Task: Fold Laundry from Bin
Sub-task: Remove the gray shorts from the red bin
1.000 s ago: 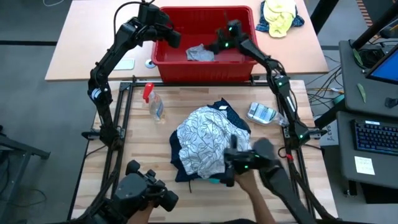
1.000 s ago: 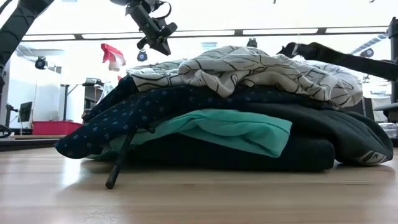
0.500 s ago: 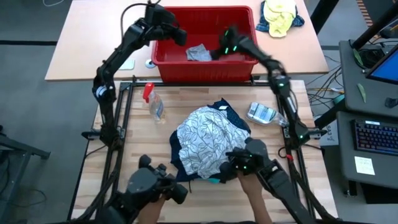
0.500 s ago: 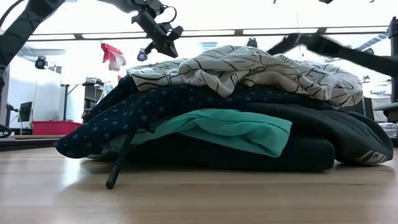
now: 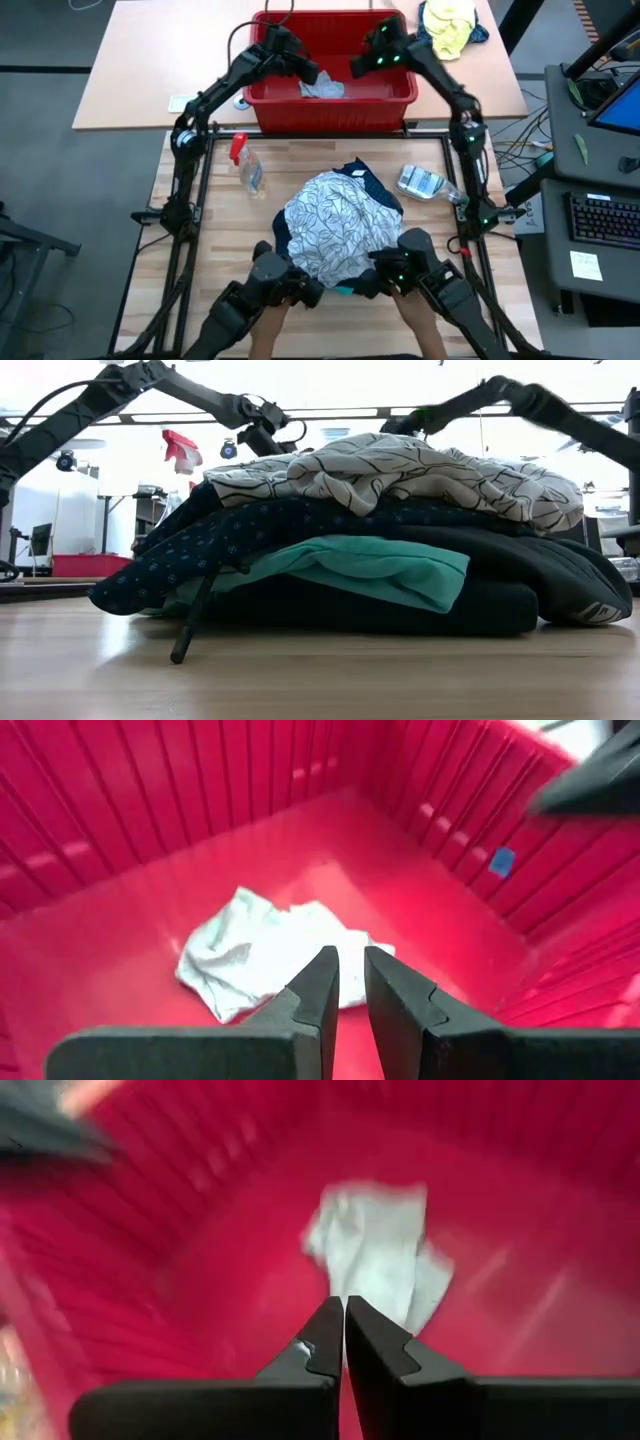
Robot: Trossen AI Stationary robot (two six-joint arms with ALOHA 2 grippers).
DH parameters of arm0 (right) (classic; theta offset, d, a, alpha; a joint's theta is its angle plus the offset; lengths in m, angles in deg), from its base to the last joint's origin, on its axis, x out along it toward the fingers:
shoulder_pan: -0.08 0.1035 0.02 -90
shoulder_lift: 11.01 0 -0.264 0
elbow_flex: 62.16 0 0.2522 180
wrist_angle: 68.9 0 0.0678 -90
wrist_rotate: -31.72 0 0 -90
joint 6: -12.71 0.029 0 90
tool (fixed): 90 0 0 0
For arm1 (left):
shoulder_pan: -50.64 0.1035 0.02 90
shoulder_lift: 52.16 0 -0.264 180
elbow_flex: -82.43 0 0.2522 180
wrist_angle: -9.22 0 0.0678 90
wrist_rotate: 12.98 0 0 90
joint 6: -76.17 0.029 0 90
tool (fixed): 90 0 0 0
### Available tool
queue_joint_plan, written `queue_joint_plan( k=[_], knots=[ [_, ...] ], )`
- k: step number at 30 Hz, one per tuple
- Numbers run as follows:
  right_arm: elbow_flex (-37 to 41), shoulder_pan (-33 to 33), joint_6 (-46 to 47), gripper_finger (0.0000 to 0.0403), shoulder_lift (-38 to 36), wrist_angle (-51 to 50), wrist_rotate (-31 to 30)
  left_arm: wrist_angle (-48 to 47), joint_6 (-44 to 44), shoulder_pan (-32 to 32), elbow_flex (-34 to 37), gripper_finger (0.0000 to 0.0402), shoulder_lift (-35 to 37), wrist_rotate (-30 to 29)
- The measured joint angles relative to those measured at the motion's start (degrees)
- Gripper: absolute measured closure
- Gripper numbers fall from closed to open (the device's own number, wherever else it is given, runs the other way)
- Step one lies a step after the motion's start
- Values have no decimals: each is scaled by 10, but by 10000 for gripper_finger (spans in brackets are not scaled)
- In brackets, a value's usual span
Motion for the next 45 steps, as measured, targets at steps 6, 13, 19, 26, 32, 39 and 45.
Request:
queue_joint_plan(
  k=[6,13,19,26,32,39,45],
  knots=[
    [8,3,-12,394,6,-29,-6,6,-6,0,0,365,-16,0],
    [1,-1,32,394,-48,-116,23,-104,4,4,0,365,-13,109],
    [6,6,11,394,-63,-236,28,-221,82,-2,0,365,6,148],
    [3,6,5,394,-91,-368,27,-260,109,-12,-2,365,11,171],
    [4,16,-13,394,-92,-427,29,-321,111,-39,0,365,15,239],
    [5,15,37,394,-125,-337,24,-328,152,-67,1,365,10,216],
    [4,15,85,394,-152,-124,25,-325,132,-65,-81,365,17,193]
  ],
)
